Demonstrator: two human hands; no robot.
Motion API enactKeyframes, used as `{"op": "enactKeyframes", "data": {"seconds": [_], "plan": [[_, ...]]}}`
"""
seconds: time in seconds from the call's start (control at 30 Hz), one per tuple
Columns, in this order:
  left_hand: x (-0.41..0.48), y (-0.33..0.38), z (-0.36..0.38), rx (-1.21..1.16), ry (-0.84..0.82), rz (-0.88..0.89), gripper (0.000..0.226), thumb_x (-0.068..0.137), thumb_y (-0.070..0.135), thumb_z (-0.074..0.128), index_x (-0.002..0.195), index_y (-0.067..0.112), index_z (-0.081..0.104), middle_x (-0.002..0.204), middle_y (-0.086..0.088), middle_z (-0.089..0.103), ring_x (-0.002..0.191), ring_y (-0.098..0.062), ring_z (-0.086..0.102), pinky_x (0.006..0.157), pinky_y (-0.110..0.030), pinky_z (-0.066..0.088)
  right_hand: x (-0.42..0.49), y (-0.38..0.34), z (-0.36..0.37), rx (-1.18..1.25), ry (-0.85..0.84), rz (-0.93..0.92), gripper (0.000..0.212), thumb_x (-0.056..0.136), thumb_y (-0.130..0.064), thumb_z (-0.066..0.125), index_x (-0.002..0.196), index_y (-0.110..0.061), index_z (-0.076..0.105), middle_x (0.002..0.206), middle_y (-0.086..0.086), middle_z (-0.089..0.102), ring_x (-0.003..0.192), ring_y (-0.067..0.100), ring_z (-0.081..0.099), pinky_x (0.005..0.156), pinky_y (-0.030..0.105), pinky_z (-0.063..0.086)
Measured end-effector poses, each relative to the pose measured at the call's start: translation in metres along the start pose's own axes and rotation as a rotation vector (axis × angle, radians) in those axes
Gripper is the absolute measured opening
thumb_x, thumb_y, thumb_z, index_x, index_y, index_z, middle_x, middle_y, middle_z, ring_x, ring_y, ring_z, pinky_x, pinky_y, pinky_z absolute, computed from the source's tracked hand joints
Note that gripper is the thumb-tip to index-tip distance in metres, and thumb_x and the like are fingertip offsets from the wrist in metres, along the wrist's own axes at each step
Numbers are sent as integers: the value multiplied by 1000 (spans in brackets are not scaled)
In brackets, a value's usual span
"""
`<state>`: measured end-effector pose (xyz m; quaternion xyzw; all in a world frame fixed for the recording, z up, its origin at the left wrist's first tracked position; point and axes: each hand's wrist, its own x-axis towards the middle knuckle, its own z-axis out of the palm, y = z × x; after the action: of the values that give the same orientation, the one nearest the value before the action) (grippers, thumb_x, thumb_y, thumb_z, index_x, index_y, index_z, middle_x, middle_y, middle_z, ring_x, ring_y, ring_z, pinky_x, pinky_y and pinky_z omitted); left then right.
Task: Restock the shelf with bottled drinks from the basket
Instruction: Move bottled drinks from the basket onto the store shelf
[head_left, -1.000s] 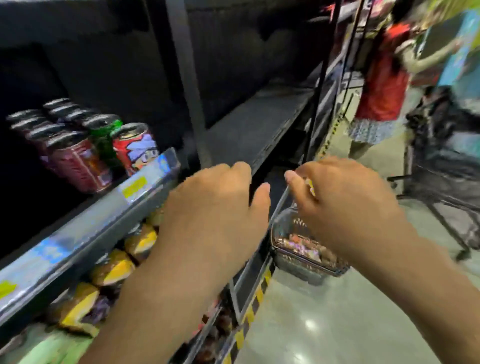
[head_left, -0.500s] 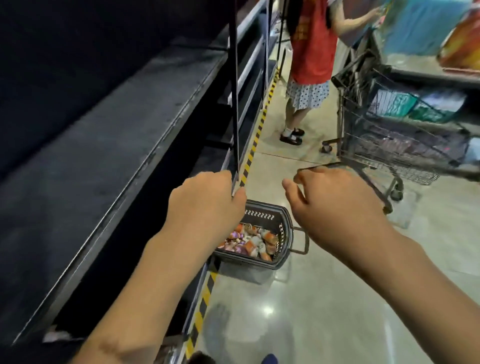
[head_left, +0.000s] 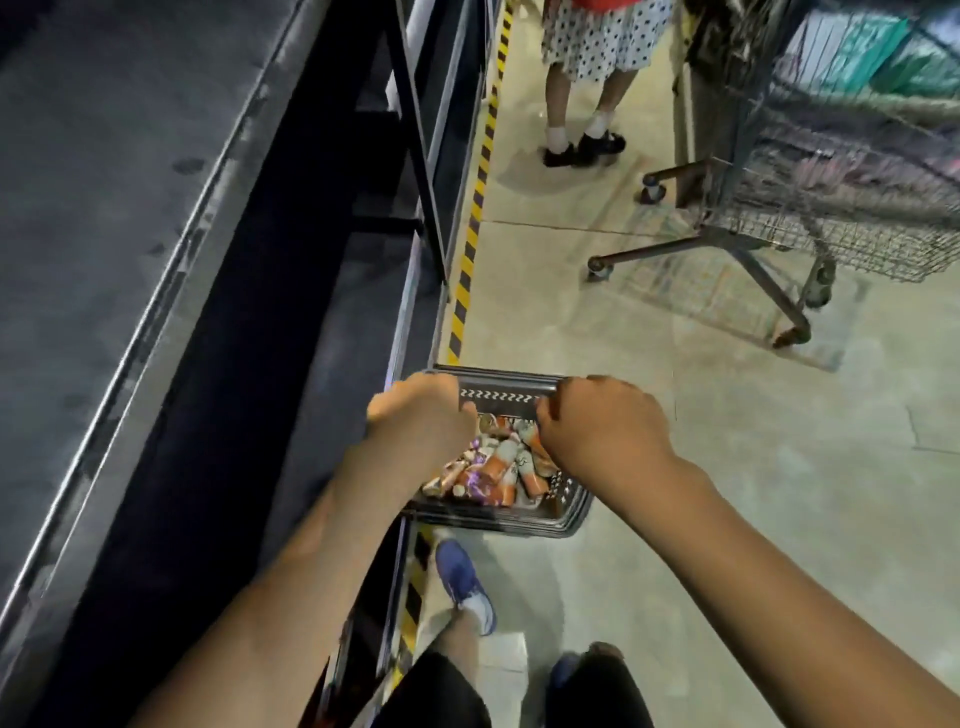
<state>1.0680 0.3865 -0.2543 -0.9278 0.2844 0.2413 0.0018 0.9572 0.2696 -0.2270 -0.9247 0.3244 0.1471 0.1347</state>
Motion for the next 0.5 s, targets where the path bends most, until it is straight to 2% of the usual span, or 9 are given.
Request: {"op": "enactKeyframes", "data": {"seconds": [0.1, 0.23, 0.33, 0.4, 0.5], "plan": [[67, -11, 44, -48, -76, 17, 21, 98, 34, 40, 87, 20, 50, 97, -4, 53, 83, -22, 45, 72, -31, 36, 62, 4, 48, 52, -114, 76, 38, 98, -38, 41, 108, -12, 66, 114, 16, 67, 104, 36, 63, 80, 35, 45], [154, -30, 139, -21, -259, -23, 21, 98, 30, 42, 85, 21, 55, 107, -8, 64, 95, -28, 57, 81, -36, 42, 140, 15, 150, 121, -264, 160, 32, 95, -33, 48, 111, -12, 66, 114, 15, 68, 104, 35, 65, 79, 35, 48], [220, -44, 230, 34, -336, 3, 23, 96, 31, 47, 106, 18, 62, 115, -12, 65, 107, -33, 60, 80, -37, 45, 193, 27, 248, 249, -393, 233, 36, 96, -36, 49, 116, -9, 63, 119, 17, 66, 112, 37, 60, 93, 39, 48], [265, -54, 294, 77, -336, 29, 31, 95, 32, 49, 120, 16, 58, 124, -12, 62, 115, -33, 57, 88, -40, 45, 227, 36, 316, 337, -457, 318, 39, 96, -37, 50, 119, -7, 61, 123, 16, 64, 113, 35, 61, 95, 38, 48], [335, -73, 392, 168, -310, 76, 42, 92, 36, 52, 129, 15, 52, 132, -13, 55, 124, -32, 50, 98, -43, 41, 278, 48, 423, 353, -520, 393, 44, 95, -46, 45, 121, -12, 58, 123, 11, 64, 112, 31, 61, 98, 41, 47]]}}
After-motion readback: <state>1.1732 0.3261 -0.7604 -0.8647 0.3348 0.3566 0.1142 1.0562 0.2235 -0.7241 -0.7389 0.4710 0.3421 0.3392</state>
